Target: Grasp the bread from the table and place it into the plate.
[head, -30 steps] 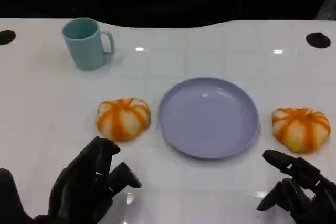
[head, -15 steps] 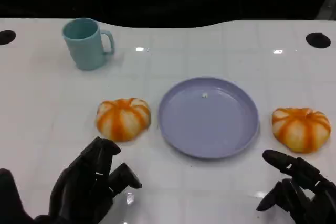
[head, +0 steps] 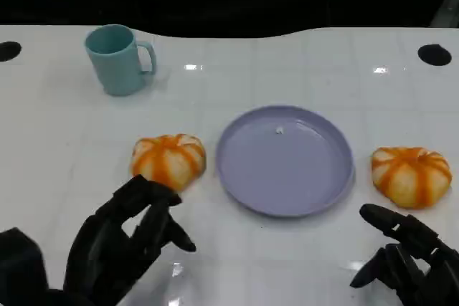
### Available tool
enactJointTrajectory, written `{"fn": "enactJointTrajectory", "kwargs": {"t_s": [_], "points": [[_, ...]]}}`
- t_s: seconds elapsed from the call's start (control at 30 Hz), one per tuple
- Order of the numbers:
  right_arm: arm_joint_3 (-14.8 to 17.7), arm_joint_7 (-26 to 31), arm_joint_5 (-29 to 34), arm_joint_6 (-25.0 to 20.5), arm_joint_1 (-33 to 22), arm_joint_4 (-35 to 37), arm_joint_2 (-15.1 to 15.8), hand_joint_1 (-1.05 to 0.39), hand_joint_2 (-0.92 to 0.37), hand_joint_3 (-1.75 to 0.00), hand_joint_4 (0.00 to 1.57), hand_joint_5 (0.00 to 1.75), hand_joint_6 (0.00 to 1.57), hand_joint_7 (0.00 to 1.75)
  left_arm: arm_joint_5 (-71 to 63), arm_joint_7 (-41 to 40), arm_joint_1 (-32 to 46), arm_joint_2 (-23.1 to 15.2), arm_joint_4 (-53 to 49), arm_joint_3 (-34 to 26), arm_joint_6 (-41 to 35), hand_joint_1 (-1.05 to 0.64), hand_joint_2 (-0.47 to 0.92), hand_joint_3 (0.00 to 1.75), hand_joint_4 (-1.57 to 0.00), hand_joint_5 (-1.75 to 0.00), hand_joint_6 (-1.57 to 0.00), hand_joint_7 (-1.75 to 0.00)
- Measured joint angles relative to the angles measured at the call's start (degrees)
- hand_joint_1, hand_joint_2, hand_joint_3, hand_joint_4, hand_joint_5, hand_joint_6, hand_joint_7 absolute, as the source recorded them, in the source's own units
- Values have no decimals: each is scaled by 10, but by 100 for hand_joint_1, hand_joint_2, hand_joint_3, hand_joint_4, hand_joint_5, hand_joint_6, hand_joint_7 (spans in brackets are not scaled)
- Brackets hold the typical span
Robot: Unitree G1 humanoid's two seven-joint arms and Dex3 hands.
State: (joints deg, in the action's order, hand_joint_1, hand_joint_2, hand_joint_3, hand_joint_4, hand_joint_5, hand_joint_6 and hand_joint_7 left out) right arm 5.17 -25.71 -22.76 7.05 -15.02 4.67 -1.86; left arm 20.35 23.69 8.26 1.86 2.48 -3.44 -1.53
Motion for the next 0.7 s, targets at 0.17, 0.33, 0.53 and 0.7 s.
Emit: {"fn": "enactJointTrajectory", "kwargs": {"t_s": [0.17, 0.33, 0.53, 0.7], "points": [[-1, 1, 0, -3, -1, -2, -2, -75, -92, -29, 57, 149, 92, 44, -165, -33, -9, -51, 0, 33, 89, -54, 92, 15, -24, -64, -42, -12], [-1, 7, 2, -5, -1, -4, -2, -75, -92, -29, 59, 149, 92, 45, -357, -99, -49, -138, 18, 58, 169, -53, 92, 7, -20, -52, -40, -5], [0, 4, 0, -7, 1, -5, -2, -75, -92, -28, 58, 149, 91, 44, -525, -162, -71, -182, 29, 82, 178, -58, 90, 1, -12, -32, -33, 0], [1, -2, 0, -8, 4, -2, -1, -76, -92, -28, 59, 148, 91, 45, -696, -174, -132, -222, 44, 121, 111, -61, 85, 0, -1, -27, -23, 0]]}}
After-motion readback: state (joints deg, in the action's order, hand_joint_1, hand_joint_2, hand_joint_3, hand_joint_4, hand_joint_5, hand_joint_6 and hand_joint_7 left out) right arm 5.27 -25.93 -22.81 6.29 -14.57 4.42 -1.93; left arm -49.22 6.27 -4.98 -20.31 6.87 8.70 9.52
